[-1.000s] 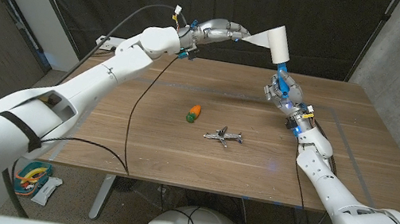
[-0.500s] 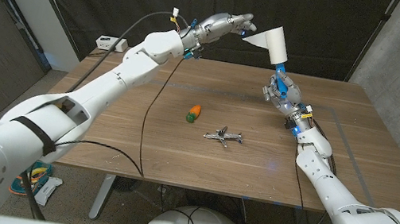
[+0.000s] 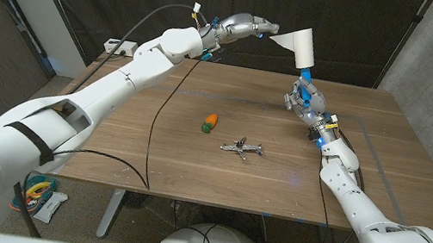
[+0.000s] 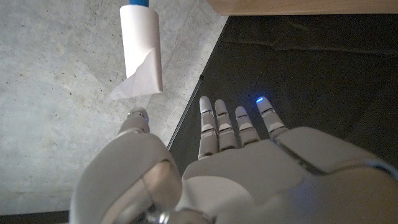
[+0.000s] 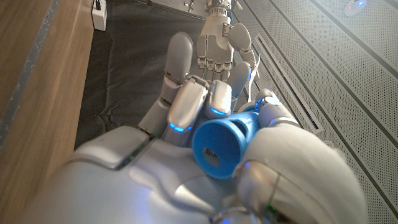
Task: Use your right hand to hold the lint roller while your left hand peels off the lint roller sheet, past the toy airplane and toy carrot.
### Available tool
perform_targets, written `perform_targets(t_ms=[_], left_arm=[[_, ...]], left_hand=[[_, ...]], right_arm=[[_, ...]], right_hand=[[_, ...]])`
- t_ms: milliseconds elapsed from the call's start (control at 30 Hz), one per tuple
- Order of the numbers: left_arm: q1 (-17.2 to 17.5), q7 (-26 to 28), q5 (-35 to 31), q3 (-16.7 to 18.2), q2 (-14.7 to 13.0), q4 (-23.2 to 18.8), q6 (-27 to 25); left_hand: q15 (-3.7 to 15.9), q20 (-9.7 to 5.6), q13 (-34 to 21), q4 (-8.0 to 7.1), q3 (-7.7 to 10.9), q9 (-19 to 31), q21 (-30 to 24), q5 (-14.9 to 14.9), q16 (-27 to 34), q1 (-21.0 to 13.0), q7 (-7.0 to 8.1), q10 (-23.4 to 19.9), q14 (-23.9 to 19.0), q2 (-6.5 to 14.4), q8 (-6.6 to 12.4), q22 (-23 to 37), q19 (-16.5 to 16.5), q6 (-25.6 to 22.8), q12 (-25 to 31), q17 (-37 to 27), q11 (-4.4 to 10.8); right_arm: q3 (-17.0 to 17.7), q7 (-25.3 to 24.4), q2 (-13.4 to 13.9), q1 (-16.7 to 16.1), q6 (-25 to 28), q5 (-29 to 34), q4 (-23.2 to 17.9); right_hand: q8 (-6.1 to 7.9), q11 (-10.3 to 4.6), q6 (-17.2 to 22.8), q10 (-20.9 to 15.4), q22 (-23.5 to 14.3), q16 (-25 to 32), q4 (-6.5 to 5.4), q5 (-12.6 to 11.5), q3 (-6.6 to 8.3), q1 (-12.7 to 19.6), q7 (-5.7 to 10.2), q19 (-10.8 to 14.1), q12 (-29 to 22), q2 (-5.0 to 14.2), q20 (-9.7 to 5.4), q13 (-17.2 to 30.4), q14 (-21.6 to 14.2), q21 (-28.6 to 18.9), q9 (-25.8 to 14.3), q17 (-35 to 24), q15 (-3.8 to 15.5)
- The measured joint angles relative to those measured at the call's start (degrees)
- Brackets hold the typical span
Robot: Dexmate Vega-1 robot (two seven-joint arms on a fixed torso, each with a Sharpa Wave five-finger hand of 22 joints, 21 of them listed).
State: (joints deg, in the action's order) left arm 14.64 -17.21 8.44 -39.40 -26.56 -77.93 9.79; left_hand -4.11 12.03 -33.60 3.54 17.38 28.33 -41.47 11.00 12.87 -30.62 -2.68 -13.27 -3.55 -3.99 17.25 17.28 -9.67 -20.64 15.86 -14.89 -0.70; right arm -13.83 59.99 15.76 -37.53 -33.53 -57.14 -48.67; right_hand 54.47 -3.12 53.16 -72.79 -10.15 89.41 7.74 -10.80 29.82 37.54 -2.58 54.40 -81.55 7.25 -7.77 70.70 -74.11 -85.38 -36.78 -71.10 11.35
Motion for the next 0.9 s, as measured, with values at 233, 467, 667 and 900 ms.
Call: perform_targets(t_ms=[233, 467, 667, 900], left_arm=[[-1.5, -0.7, -2.4, -1.2, -0.6, -0.9, -1.8], [-2.1, -0.1, -4.2, -1.9, -0.4, -1.5, -3.1], [-2.0, 2.2, -5.1, -1.8, 0.3, -2.0, -3.5], [-1.7, 4.3, -6.4, -1.7, 0.8, -2.2, -3.8]], left_hand=[[0.93, 0.00, 0.0, 4.05, 4.05, -1.3, -0.9, 0.8, 0.5, -7.4, 1.64, -2.1, -1.3, 3.8, 0.99, -0.3, 0.0, -4.5, 0.3, 1.4, 2.05], [4.30, 0.00, 1.8, 5.93, 6.02, -5.4, -2.8, 1.4, 2.9, -12.2, 4.13, -11.3, -6.6, 7.3, 2.07, -0.3, 1.9, -16.5, 2.3, 2.6, 7.13], [6.36, 0.00, 2.8, 6.62, 8.17, -10.5, -4.9, 0.9, 5.8, -18.1, 4.70, -19.1, -11.4, 10.5, 2.07, -1.3, 5.7, -28.2, 3.8, 2.8, 9.25], [6.45, -0.17, 2.2, 6.37, 10.30, -11.7, -6.4, 0.3, 7.9, -23.3, 1.98, -23.6, -13.5, 13.2, 3.26, -2.1, 7.8, -34.6, 4.8, 1.9, 10.44]], right_arm=[[0.2, 0.0, -0.1, -0.1, -0.3, -0.1, 0.0], [0.3, 0.6, -0.4, 0.1, -0.6, -0.4, 0.9], [0.5, 1.1, -0.7, 0.5, -0.7, -0.6, 1.7], [0.8, 2.1, -1.0, 0.8, -1.0, -0.9, 2.5]], right_hand=[[0.23, 0.00, 0.0, 0.0, 0.0, 0.0, 0.23, 0.0, 0.23, 0.0, 0.00, 0.0, 0.0, 0.00, 0.00, 0.0, 0.0, -0.2, 0.2, 0.0, 0.00], [0.23, 0.00, 0.0, 0.0, 0.0, 0.0, 0.23, 0.0, 0.23, 0.0, -0.01, -0.1, 0.0, 0.01, -0.12, 0.0, 0.0, -0.2, 0.2, 0.0, -0.01], [0.23, 0.00, 0.0, 0.0, 0.0, 0.0, 0.23, 0.0, 0.23, 0.0, -0.02, -0.6, 0.0, 0.01, -0.02, 0.0, 0.0, -0.2, 0.4, 0.0, -0.01], [0.63, 0.00, 0.0, 0.0, 0.0, 0.0, 0.23, 0.0, 0.23, 0.0, -0.02, -0.6, 0.0, 0.01, -0.01, 0.0, 0.0, -0.2, 0.5, 0.0, -0.01]])
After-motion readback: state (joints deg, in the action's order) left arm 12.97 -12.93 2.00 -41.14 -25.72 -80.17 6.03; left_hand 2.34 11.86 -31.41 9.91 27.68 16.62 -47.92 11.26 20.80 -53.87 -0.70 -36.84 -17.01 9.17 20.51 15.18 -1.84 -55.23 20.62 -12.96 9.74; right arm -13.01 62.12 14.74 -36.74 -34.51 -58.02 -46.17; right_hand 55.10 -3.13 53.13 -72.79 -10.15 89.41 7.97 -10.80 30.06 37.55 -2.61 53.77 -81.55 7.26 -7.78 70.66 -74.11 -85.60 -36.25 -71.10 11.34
